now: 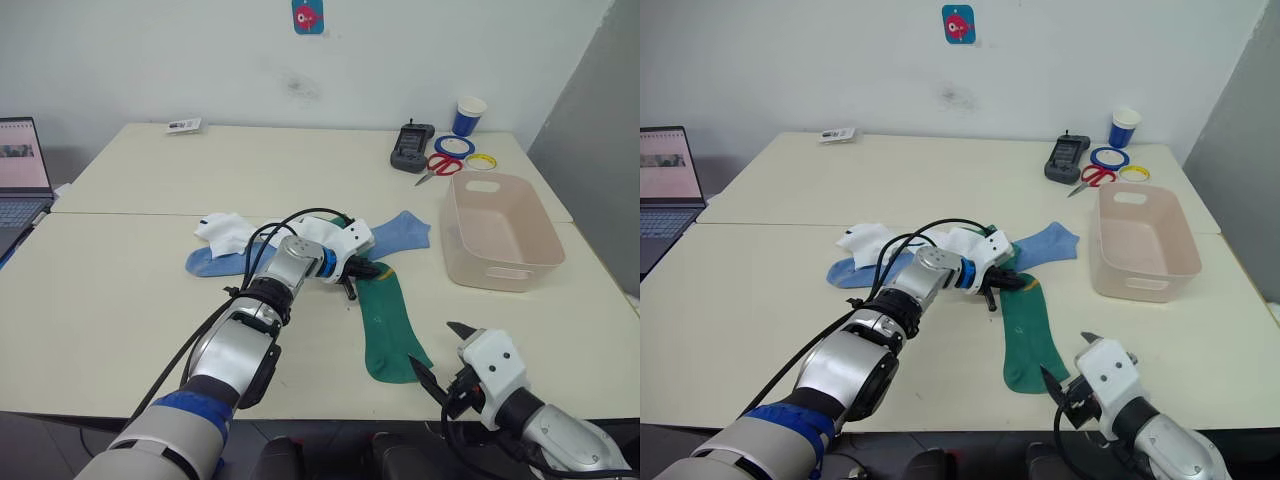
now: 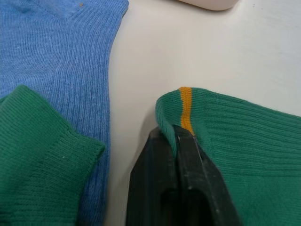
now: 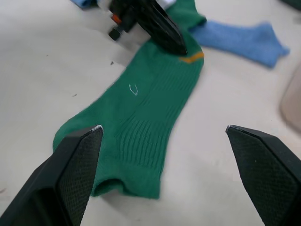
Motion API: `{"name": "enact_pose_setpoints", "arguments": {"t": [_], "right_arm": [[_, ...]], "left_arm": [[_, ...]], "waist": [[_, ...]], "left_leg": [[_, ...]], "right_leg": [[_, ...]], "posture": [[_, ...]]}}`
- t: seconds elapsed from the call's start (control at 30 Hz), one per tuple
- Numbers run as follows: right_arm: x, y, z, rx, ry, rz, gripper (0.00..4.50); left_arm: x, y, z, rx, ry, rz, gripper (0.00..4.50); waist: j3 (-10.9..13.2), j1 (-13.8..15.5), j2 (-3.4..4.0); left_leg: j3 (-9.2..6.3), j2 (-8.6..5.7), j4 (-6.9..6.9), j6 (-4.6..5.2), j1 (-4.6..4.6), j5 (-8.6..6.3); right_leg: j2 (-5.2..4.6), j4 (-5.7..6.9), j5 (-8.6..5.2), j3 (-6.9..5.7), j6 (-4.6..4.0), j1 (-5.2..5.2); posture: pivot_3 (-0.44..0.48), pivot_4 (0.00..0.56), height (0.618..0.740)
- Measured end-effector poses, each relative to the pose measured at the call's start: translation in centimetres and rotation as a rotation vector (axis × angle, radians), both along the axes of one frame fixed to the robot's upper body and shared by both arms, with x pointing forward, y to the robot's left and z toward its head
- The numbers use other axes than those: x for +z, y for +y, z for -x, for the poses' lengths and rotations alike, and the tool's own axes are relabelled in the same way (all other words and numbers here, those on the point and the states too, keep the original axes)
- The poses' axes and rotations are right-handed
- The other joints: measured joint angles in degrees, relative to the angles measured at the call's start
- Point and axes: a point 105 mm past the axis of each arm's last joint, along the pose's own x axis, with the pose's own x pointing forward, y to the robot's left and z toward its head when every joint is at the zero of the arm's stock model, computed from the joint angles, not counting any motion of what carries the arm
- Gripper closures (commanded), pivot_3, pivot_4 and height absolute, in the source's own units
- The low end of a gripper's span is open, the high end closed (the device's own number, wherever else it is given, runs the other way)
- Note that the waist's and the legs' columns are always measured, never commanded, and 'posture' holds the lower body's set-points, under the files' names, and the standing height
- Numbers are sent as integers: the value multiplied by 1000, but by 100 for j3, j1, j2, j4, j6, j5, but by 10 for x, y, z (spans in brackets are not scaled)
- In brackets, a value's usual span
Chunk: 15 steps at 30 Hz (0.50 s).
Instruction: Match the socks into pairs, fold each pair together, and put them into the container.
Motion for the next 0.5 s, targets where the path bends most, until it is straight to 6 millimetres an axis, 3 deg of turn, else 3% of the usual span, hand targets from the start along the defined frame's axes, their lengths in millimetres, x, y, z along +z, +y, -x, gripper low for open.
{"name": "enact_pose_setpoints", "arguments": {"t": [0.33, 0.5], "right_arm": [[-30, 17, 7, -114, 171, -132, 0], [-36, 18, 2, -143, 187, -135, 1677]], "left_arm": [[2, 5, 1, 0, 6, 17, 4473], [1, 7, 1, 5, 11, 21, 4500]], "waist": [[0, -2, 0], [0, -4, 0]], "left_leg": [[-2, 2, 0, 0, 0, 0], [-2, 1, 0, 0, -1, 0]], "right_leg": [[-1, 0, 0, -1, 0, -1], [0, 1, 0, 1, 0, -4]], "posture": [[0, 150, 732], [0, 150, 732]]}}
